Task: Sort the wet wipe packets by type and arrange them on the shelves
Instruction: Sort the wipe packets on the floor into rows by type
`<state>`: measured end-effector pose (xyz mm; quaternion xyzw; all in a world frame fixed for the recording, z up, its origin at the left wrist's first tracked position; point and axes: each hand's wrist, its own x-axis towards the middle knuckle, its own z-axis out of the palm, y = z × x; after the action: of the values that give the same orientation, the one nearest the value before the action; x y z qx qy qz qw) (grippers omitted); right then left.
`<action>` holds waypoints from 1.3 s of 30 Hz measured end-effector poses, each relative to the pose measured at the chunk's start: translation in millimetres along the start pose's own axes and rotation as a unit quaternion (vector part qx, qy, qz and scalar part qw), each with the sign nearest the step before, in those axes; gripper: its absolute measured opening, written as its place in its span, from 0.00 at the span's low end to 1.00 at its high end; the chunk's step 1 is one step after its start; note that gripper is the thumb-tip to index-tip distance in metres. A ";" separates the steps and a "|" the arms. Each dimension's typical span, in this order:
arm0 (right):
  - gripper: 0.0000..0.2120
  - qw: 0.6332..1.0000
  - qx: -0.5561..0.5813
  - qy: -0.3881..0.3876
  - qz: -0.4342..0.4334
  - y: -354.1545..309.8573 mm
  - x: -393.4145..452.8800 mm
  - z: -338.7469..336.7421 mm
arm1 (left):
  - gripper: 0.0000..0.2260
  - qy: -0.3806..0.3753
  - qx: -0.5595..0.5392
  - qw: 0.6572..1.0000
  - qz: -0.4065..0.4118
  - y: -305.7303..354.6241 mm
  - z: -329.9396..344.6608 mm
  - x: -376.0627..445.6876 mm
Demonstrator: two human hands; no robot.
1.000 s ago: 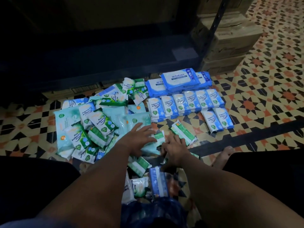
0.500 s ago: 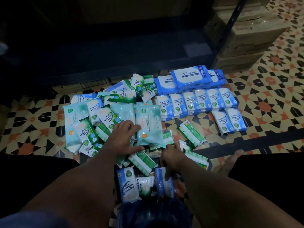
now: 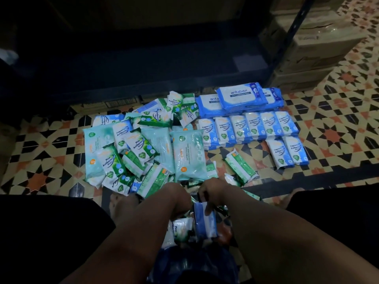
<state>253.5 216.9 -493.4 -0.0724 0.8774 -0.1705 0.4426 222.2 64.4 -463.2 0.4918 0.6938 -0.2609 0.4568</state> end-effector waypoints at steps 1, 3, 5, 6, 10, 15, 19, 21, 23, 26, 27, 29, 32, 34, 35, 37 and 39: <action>0.17 1.000 0.021 0.008 0.004 0.9 -0.7 -1.6 | 0.15 -0.012 0.007 1.000 0.004 2.3 3.5 3.6; 0.18 0.998 0.061 0.017 0.006 3.5 -1.1 -3.5 | 0.13 -0.016 0.000 1.000 0.006 3.3 7.3 7.0; 0.18 0.997 0.079 0.013 0.000 5.9 -0.7 -3.1 | 0.13 -0.007 -0.030 0.999 -0.008 3.5 6.7 7.3; 0.17 0.997 0.081 0.011 -0.002 7.1 -0.6 -2.3 | 0.13 -0.003 -0.039 0.999 -0.017 3.2 7.1 8.2; 0.18 0.993 0.115 -0.001 0.006 13.1 0.3 -3.5 | 0.16 -0.011 -0.099 0.994 -0.050 -1.9 3.0 5.6; 0.15 0.979 0.201 -0.033 0.027 20.8 -5.2 -21.4 | 0.13 -0.058 -0.193 0.976 -0.081 -21.0 -9.9 -4.3; 0.13 0.950 0.302 -0.062 0.053 31.3 -15.2 -35.9 | 0.16 -0.074 -0.235 0.967 -0.056 -48.1 -23.8 -15.8; 0.14 0.919 0.381 -0.072 0.077 38.4 -21.6 -38.3 | 0.14 -0.083 -0.304 0.948 -0.036 -62.8 -29.3 -20.2; 0.15 0.889 0.443 -0.068 0.094 46.8 -28.9 -41.7 | 0.13 -0.051 -0.376 0.925 -0.019 -75.1 -33.6 -23.9; 0.16 0.830 0.546 -0.057 0.094 59.9 -39.9 -48.7 | 0.14 0.012 -0.493 0.870 0.013 -86.7 -37.0 -26.7; 0.17 0.810 0.577 -0.048 0.092 64.6 -41.8 -50.9 | 0.15 0.035 -0.531 0.846 0.023 -89.2 -37.7 -26.9; 0.16 0.781 0.618 -0.032 0.085 71.0 -46.2 -54.9 | 0.16 0.075 -0.595 0.799 0.037 -91.8 -36.9 -25.2; 0.16 0.759 0.646 0.004 0.081 82.1 -52.1 -54.8 | 0.17 0.104 -0.685 0.718 0.061 -84.9 -38.9 -21.1; 0.18 0.738 0.669 0.038 0.078 91.4 -56.8 -50.7 | 0.16 0.122 -0.726 0.674 0.067 -76.9 -44.3 -14.9; 0.17 0.717 0.690 0.054 0.081 95.6 -57.6 -47.9 | 0.16 0.130 -0.742 0.655 0.064 -72.6 -47.5 -11.9; 0.12 0.655 0.745 0.089 0.089 100.3 -59.7 -42.4 | 0.22 0.156 -0.768 0.618 0.069 -65.1 -57.8 -4.2; 0.07 0.575 0.804 0.126 0.085 106.6 -60.2 -38.9 | 0.27 0.196 -0.784 0.585 0.073 -57.3 -69.8 6.4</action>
<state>260.8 342.0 -465.4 0.4103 0.4289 -0.7751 0.2164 142.5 102.1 -442.8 0.0312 0.6642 0.5204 0.5358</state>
